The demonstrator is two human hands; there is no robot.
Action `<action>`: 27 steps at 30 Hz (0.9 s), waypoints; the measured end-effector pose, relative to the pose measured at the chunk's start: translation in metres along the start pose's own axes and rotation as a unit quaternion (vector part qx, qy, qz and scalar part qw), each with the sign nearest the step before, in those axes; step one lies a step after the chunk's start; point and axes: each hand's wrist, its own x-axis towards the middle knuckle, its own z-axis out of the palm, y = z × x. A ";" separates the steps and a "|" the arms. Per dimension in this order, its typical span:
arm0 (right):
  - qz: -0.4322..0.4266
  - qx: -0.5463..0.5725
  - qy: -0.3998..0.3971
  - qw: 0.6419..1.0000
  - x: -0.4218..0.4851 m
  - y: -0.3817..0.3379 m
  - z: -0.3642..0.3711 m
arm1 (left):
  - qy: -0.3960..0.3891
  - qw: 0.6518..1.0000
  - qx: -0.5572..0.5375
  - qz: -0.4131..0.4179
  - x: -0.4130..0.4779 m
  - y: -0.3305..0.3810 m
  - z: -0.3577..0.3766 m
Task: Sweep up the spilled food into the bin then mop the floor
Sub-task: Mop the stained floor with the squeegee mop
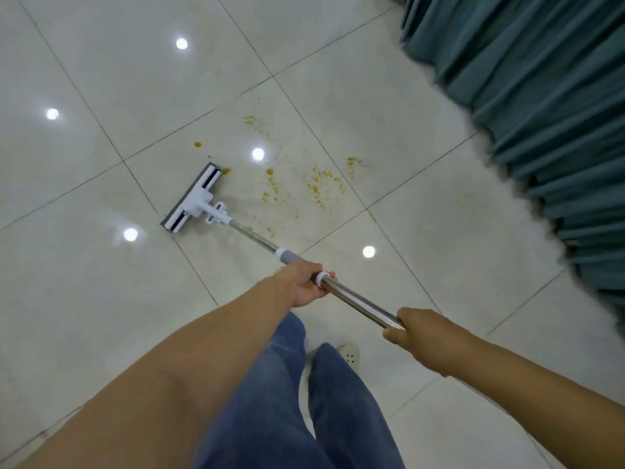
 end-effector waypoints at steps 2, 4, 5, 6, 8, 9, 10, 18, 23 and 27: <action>0.027 0.011 -0.006 1.000 -0.030 0.056 0.016 | -0.009 1.000 -0.006 -0.019 0.000 -0.056 0.035; 0.047 0.022 -0.006 0.999 -0.058 0.111 0.031 | -0.016 0.999 -0.013 -0.041 0.001 -0.111 0.070; 0.055 0.024 -0.007 0.998 -0.072 0.138 0.037 | -0.016 0.998 -0.013 -0.053 0.000 -0.137 0.087; 0.064 0.023 -0.010 0.998 -0.087 0.163 0.043 | -0.011 0.998 -0.010 -0.064 -0.001 -0.162 0.104; 0.079 0.031 -0.016 0.996 -0.116 0.209 0.053 | -0.002 0.996 0.000 -0.090 -0.006 -0.206 0.137; 0.086 0.035 -0.016 0.996 -0.130 0.230 0.058 | -0.006 0.994 -0.002 -0.106 -0.011 -0.226 0.152; 0.093 0.034 -0.014 0.995 -0.145 0.247 0.063 | -0.009 0.993 -0.003 -0.118 -0.015 -0.244 0.165; 0.097 0.028 -0.024 0.995 -0.173 0.261 0.102 | 0.007 0.992 0.028 -0.124 -0.025 -0.282 0.171; 0.103 0.079 -0.021 0.991 -0.144 0.209 0.094 | 0.020 0.994 0.061 -0.089 -0.023 -0.232 0.140; 0.095 0.080 -0.009 0.992 -0.106 0.147 0.060 | 0.027 0.996 0.062 -0.053 -0.017 -0.158 0.118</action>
